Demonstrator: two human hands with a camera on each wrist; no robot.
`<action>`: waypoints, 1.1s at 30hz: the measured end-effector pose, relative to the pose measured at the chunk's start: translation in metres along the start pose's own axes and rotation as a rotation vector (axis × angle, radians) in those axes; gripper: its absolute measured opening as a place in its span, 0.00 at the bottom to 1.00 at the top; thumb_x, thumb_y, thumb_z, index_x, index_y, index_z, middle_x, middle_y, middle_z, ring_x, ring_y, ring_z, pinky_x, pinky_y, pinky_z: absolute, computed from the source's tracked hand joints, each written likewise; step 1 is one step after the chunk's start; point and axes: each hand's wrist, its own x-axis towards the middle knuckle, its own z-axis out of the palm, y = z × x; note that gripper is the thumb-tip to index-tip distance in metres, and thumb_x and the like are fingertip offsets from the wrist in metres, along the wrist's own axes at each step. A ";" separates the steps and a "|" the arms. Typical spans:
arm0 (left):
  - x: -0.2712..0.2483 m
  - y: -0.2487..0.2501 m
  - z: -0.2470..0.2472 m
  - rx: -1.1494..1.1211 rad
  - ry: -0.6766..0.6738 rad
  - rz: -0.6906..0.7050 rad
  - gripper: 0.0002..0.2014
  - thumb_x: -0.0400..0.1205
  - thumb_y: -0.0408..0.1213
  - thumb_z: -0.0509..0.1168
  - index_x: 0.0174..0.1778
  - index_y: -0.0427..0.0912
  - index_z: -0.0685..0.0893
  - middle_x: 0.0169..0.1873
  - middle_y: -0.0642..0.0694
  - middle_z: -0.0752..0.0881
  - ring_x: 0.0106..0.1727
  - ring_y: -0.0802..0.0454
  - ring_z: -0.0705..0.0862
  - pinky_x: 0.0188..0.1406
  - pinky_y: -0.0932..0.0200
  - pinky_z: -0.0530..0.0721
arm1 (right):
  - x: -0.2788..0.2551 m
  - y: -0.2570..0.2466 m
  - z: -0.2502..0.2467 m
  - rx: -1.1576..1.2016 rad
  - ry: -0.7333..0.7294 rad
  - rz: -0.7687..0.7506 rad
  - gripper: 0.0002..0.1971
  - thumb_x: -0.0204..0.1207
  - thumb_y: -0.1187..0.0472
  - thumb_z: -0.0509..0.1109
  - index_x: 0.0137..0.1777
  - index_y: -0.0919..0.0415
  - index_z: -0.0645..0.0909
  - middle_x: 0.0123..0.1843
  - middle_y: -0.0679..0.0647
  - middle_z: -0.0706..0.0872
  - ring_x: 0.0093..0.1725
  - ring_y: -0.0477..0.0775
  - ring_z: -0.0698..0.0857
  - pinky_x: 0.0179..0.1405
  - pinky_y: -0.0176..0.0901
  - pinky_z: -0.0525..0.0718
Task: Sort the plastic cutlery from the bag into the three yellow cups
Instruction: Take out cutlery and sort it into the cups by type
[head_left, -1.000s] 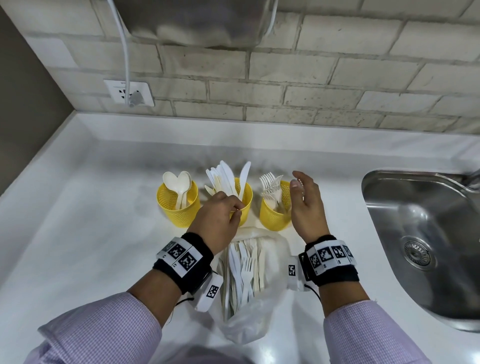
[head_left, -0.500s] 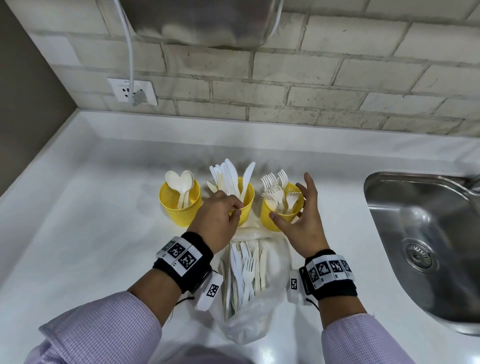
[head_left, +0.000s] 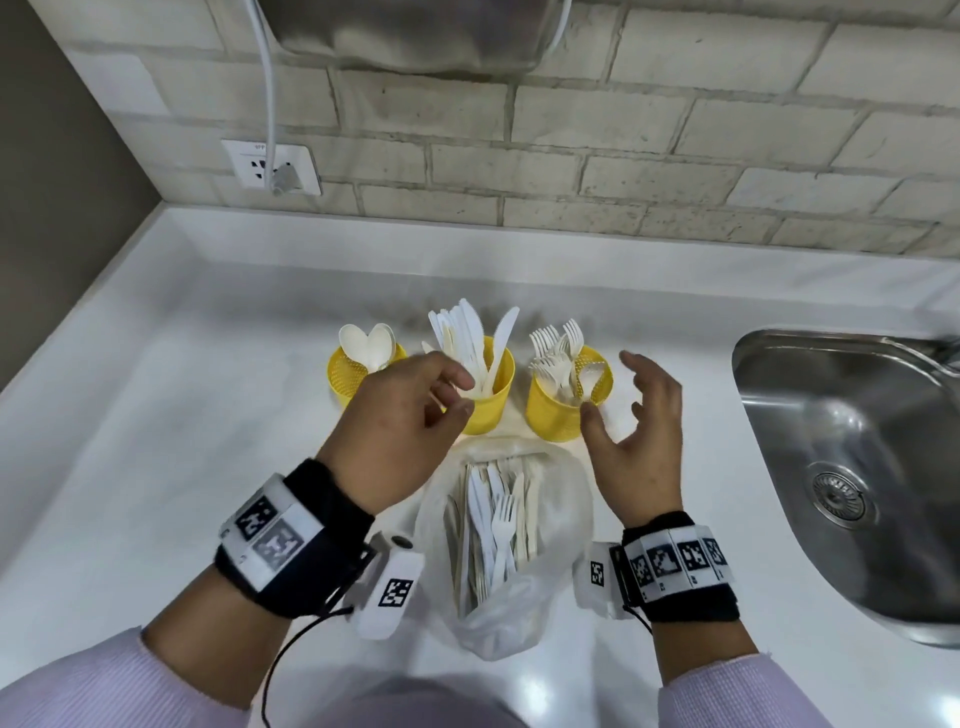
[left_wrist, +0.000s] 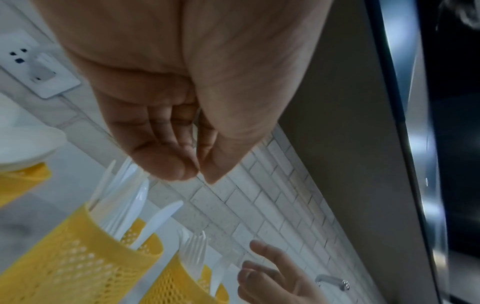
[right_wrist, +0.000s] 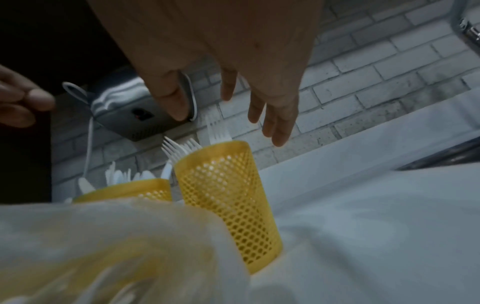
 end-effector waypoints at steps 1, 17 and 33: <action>-0.010 0.000 -0.004 -0.047 -0.056 -0.020 0.07 0.82 0.33 0.74 0.52 0.47 0.87 0.39 0.54 0.87 0.36 0.55 0.85 0.38 0.68 0.82 | -0.007 -0.006 -0.004 -0.024 0.010 -0.065 0.27 0.75 0.69 0.78 0.73 0.56 0.79 0.72 0.51 0.76 0.74 0.52 0.76 0.70 0.63 0.80; -0.112 -0.055 0.029 0.641 -0.517 0.480 0.22 0.83 0.52 0.56 0.28 0.50 0.86 0.43 0.52 0.81 0.44 0.47 0.78 0.38 0.51 0.84 | -0.131 -0.028 -0.015 -0.174 -0.627 -0.182 0.09 0.83 0.58 0.68 0.58 0.46 0.86 0.48 0.36 0.90 0.48 0.41 0.87 0.53 0.46 0.85; -0.090 -0.022 0.031 0.848 -0.571 -0.194 0.17 0.89 0.53 0.54 0.41 0.46 0.74 0.53 0.42 0.88 0.49 0.40 0.85 0.42 0.55 0.72 | -0.131 -0.037 -0.007 -0.457 -0.726 0.046 0.13 0.82 0.50 0.67 0.37 0.53 0.80 0.32 0.45 0.82 0.35 0.52 0.82 0.40 0.50 0.83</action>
